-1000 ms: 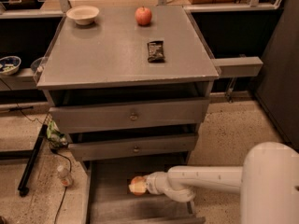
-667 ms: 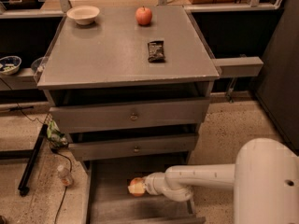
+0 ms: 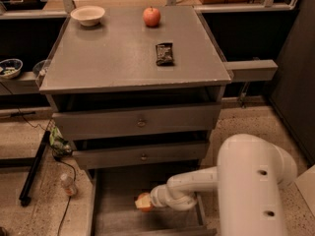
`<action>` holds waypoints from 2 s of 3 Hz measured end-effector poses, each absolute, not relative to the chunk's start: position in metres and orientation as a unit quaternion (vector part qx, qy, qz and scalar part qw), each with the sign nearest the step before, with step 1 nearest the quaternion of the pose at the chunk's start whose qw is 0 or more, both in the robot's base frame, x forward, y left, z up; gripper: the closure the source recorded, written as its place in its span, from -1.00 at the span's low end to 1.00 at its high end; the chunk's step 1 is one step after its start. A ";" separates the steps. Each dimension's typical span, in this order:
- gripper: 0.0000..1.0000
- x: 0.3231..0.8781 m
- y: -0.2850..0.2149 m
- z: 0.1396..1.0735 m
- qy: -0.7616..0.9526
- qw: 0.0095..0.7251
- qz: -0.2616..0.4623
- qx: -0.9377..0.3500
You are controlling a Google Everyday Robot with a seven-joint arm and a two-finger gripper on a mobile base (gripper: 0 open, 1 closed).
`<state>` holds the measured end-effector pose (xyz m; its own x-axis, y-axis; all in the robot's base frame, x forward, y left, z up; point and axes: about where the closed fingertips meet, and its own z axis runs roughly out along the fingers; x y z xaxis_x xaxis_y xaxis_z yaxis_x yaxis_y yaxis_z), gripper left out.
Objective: Place orange into bottom drawer
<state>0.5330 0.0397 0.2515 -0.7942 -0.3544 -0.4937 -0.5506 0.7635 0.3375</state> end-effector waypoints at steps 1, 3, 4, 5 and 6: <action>1.00 0.532 0.036 0.230 0.927 0.183 0.229 -0.234; 1.00 0.530 0.039 0.219 0.930 0.171 0.233 -0.225; 1.00 0.534 0.044 0.194 0.941 0.145 0.211 -0.222; 1.00 0.532 0.056 0.165 0.947 0.110 0.188 -0.236; 1.00 0.529 0.057 0.158 0.948 0.102 0.190 -0.235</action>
Offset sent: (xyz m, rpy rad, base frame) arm -0.0009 -0.0033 -0.0186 -0.0259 0.0400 -0.0212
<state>0.5288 0.0573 0.1585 -0.8687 -0.4069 -0.2824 -0.4844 0.8169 0.3131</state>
